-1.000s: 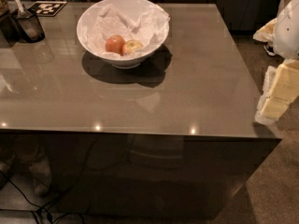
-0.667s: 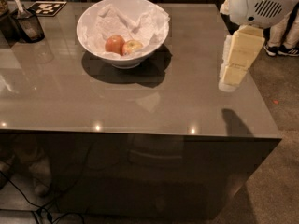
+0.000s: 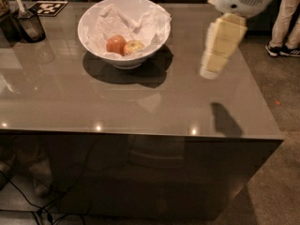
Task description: Pick apple from white bowl
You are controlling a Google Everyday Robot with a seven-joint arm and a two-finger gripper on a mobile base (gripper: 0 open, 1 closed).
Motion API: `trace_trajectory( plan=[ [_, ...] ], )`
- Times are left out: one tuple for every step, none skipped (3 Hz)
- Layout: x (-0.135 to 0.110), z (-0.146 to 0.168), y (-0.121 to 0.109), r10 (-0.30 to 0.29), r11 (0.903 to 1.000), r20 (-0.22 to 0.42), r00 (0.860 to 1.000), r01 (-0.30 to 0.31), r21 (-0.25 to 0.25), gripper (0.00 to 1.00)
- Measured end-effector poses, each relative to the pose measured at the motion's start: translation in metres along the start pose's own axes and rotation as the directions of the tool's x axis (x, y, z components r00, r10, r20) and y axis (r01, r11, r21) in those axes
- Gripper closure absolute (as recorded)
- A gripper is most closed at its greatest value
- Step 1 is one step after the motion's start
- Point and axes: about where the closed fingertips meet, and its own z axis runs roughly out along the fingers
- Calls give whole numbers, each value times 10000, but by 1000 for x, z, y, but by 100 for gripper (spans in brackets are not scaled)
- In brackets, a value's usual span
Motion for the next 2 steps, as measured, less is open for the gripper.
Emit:
trace_trajectory(
  plan=[
    [-41,11,-39,357,9994,385,9986,-355,-44,0],
    [-59,26,-73,808,9967,538,9953,-802,-139,0]
  ],
)
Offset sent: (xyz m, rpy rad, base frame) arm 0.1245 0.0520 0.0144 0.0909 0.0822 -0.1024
